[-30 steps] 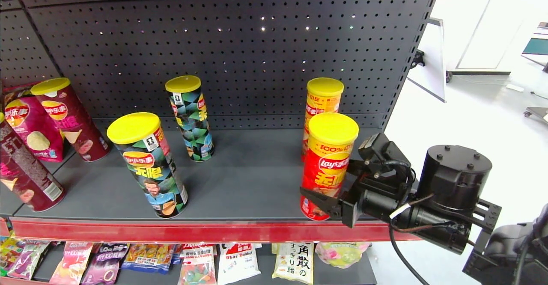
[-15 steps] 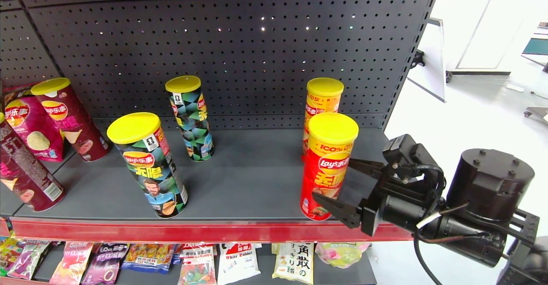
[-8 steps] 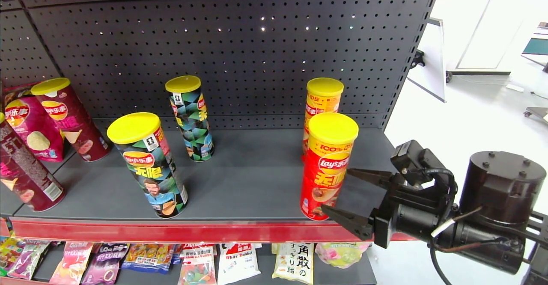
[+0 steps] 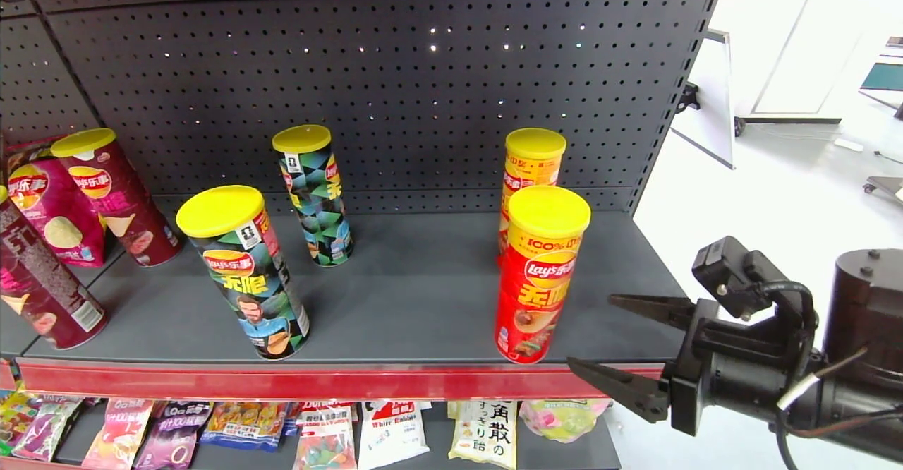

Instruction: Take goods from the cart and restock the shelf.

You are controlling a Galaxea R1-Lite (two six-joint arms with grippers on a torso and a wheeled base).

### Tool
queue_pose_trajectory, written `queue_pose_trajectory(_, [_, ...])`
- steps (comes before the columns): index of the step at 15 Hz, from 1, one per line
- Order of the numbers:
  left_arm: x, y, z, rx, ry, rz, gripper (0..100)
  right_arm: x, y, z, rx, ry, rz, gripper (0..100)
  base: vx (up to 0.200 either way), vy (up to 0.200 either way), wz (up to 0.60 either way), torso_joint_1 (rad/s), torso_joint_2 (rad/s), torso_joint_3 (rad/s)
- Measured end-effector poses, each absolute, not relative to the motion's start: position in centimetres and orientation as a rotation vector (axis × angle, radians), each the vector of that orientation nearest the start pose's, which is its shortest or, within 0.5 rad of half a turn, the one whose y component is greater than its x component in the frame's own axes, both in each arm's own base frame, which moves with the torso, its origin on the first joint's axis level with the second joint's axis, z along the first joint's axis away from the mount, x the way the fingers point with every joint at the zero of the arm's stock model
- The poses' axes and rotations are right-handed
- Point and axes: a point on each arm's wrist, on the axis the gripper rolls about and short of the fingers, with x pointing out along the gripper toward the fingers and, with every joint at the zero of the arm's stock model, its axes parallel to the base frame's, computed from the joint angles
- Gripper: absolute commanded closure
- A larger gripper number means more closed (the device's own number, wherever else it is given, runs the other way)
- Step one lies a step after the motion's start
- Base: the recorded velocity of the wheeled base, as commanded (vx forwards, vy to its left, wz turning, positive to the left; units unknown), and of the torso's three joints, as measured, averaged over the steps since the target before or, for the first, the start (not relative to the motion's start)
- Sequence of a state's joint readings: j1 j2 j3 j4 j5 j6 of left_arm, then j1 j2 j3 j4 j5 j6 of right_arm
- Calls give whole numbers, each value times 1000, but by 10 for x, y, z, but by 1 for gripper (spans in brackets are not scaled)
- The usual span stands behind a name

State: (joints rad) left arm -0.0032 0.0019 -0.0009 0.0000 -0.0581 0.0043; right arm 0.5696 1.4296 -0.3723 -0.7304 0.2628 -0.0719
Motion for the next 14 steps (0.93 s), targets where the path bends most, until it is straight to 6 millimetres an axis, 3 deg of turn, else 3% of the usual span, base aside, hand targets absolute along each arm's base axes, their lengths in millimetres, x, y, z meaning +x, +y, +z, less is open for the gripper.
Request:
queue_pose_trajectory(3, [-23, -1, 76, 4, 1, -61, 0, 161, 99, 151, -104, 363, 813, 0, 0, 0, 0, 0, 0, 0])
queue_pose_trajectory(8, [-23, -1, 76, 4, 1, -61, 0, 141, 51, 153, -47, 391, 598, 0, 0, 0, 0, 0, 0, 0])
queue_pose_trajectory(10, [-23, -1, 76, 4, 1, -61, 0, 134, 48, 153, -58, 285, 542, 0, 0, 0, 0, 0, 0, 0])
queue_pose_trajectory(14, [-23, -1, 76, 4, 1, -61, 0, 132, 55, 149, -86, 281, 483, 0, 0, 0, 0, 0, 0, 0])
